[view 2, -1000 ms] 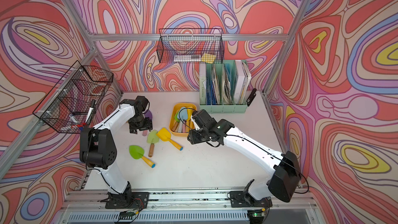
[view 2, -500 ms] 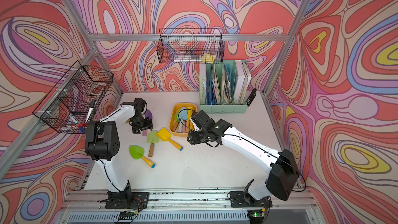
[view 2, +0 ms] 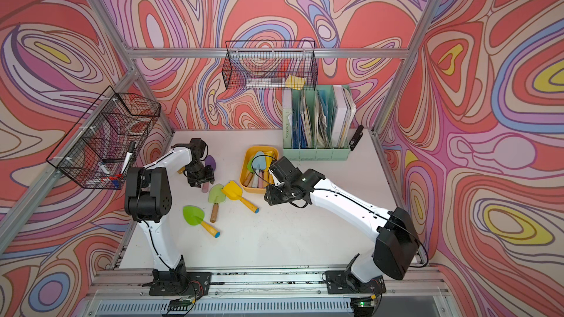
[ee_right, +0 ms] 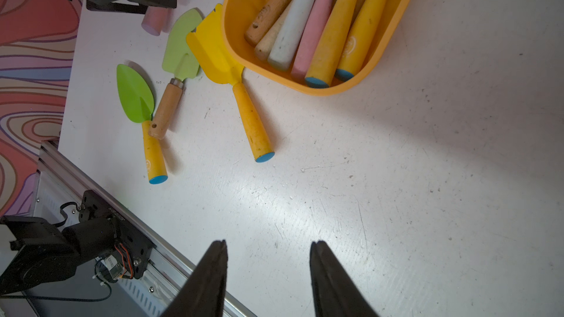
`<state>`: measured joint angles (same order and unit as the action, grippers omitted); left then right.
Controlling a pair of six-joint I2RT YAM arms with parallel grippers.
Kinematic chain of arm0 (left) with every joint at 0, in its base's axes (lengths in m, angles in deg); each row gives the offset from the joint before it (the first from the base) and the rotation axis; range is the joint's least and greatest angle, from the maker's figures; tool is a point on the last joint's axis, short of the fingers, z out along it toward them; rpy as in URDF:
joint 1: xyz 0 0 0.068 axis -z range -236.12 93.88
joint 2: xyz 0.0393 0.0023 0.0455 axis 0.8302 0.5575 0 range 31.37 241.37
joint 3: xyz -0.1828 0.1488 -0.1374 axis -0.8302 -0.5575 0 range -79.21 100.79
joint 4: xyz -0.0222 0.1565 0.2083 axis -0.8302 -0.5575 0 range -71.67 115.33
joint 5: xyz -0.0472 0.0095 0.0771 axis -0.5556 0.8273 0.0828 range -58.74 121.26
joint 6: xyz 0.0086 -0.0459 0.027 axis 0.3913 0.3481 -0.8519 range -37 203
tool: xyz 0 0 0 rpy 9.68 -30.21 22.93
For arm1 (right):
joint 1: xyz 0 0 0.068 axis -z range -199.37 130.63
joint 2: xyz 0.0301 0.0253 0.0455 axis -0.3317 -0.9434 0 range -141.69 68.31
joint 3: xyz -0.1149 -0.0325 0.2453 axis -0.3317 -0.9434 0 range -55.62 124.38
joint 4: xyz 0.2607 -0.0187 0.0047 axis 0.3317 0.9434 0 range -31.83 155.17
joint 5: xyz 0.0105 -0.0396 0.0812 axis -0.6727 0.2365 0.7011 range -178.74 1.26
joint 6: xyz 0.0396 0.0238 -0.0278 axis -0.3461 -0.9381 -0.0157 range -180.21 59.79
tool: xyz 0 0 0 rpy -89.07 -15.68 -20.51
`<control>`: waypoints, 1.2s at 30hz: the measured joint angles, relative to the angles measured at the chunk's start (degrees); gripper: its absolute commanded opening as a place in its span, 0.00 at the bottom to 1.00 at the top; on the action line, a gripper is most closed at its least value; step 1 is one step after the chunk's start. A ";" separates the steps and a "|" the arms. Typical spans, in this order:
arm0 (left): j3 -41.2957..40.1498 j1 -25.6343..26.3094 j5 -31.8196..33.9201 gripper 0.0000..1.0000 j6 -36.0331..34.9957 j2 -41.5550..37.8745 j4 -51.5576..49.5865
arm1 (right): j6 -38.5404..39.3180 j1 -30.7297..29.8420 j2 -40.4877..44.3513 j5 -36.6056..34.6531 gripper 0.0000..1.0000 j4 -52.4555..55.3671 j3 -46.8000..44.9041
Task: Put the shovel into the storage box
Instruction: Pick up the shovel from the center of the board.
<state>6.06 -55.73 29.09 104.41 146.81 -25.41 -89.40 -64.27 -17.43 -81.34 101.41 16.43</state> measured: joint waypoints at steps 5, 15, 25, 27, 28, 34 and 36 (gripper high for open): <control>0.37 0.00 0.24 0.40 -0.02 0.46 0.07 | -0.09 0.00 0.04 -0.02 0.46 -0.02 0.00; 1.38 0.00 0.46 0.28 -0.04 1.90 0.15 | -0.90 0.00 2.47 -0.48 0.46 -0.09 -1.97; 1.38 0.02 0.63 0.13 -0.24 1.88 0.15 | -2.08 0.00 6.67 -1.42 0.45 0.04 -3.93; 1.38 0.07 0.35 0.13 -0.26 1.66 0.11 | -2.27 0.00 7.61 -1.60 0.45 0.02 -4.24; 1.38 0.22 0.20 0.13 -0.33 1.31 0.07 | -2.40 0.00 8.00 -1.64 0.45 0.00 -4.33; 2.45 2.75 -0.81 0.13 -1.09 -3.89 -1.79 | -2.60 0.00 8.41 -1.64 0.45 -0.68 -4.37; 3.61 4.48 -1.38 0.12 -1.49 -6.27 -2.54 | -2.45 0.07 8.00 -1.57 0.45 -1.20 -4.02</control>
<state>9.67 -51.25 27.71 102.92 140.53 -27.94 -91.85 -64.21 -9.43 -82.91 100.21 12.41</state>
